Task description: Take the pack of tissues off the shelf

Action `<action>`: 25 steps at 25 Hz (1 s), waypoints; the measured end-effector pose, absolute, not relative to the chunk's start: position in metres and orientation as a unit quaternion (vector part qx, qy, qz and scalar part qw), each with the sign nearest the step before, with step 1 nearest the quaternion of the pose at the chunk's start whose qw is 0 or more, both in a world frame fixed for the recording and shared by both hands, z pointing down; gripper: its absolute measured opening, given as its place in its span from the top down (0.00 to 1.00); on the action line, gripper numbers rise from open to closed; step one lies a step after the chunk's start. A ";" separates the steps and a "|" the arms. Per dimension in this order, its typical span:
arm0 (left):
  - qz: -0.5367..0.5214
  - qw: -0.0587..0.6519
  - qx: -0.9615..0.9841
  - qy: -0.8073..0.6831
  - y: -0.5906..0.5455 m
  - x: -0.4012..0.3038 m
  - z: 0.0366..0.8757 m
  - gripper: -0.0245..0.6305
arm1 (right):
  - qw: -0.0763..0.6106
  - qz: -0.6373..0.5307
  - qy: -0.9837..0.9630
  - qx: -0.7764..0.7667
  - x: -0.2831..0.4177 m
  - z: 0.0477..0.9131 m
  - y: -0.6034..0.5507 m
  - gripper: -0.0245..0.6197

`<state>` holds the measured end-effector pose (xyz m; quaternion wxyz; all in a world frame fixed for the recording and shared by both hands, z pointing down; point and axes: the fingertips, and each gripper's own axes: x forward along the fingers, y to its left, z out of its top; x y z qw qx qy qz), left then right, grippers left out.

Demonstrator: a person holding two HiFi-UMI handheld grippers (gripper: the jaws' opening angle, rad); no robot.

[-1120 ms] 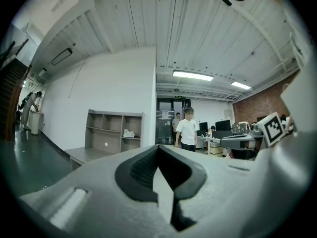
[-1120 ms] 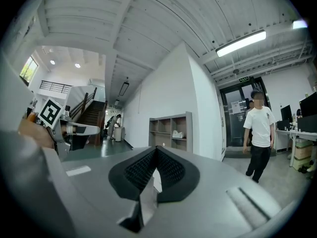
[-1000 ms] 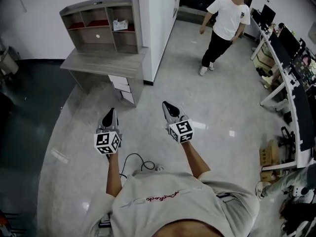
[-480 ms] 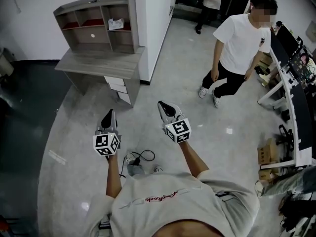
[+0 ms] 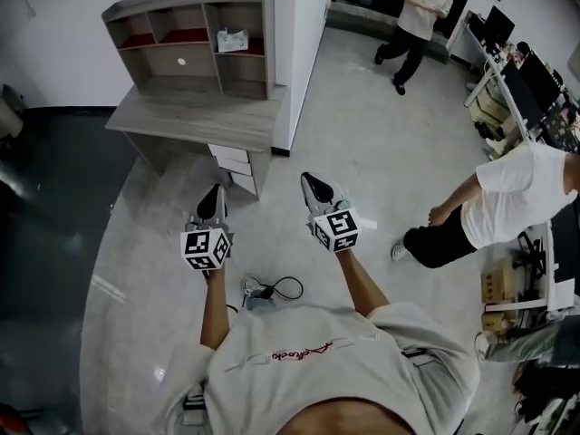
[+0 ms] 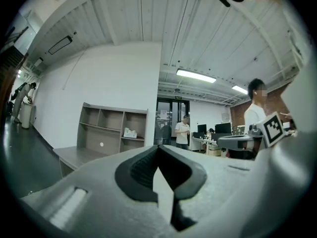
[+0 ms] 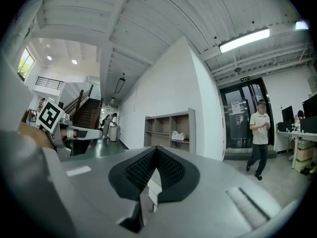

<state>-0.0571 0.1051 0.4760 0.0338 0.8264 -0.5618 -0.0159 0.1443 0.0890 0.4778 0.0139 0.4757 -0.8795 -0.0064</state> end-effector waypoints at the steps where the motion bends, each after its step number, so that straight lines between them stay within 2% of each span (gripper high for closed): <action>1: -0.018 0.035 0.827 -0.561 0.095 -0.067 0.475 0.96 | 0.014 -0.007 -0.879 0.477 0.134 0.476 0.079 0.95; 11: -0.026 0.042 0.844 -0.535 0.004 -0.143 0.470 0.96 | 0.023 -0.013 -0.863 0.504 0.061 0.466 0.001 0.95; 25: -0.010 0.041 0.872 -0.487 -0.071 -0.165 0.479 0.96 | 0.023 0.003 -0.849 0.528 0.018 0.486 -0.061 0.95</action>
